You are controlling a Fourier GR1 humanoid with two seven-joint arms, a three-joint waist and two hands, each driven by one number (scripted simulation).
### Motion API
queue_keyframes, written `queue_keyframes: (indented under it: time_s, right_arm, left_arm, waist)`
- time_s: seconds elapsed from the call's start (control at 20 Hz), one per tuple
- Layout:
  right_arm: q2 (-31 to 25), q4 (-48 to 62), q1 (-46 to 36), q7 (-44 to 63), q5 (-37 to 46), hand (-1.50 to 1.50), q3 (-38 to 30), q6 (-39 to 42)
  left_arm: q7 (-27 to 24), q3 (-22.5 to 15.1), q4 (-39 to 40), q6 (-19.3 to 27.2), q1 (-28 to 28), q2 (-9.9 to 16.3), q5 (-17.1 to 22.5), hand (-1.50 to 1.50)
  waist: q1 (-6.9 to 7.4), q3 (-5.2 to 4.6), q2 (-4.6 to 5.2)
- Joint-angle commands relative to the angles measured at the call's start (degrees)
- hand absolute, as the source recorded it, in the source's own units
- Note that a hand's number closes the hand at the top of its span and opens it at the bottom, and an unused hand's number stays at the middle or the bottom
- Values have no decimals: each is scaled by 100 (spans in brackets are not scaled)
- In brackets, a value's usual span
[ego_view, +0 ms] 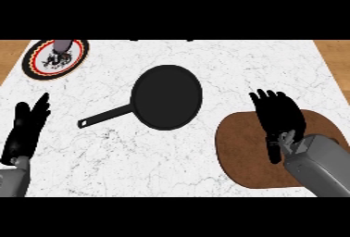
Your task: Pick the squash from the cutting board and place it in the pan
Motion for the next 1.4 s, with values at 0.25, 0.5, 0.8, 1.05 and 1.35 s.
queue_keyframes:
  time_s: [0.25,0.5,0.8,1.05,1.35]
  right_arm:
    - [353,-24,596,210,890,-150,3,317]
    - [429,733,288,-624,1294,-150,-564,378]
    - [963,710,550,-596,1859,-150,-540,399]
    - [739,206,901,-849,2006,-150,-952,790]
    - [1011,1270,717,-1429,2633,-150,-1199,306]
  left_arm:
    - [324,105,-450,-13,106,-90,-111,0]
    - [-71,296,-3,-223,70,-107,-180,0]
    - [-258,397,452,-250,-208,-233,-347,0]
    - [102,298,-367,-132,213,-413,-546,0]
    - [-85,460,-203,-255,194,-484,-610,0]
  waist:
    - [-21,4,-13]
    - [-11,3,1]
    - [-32,1,4]
    - [-43,1,-9]
    - [-21,2,2]
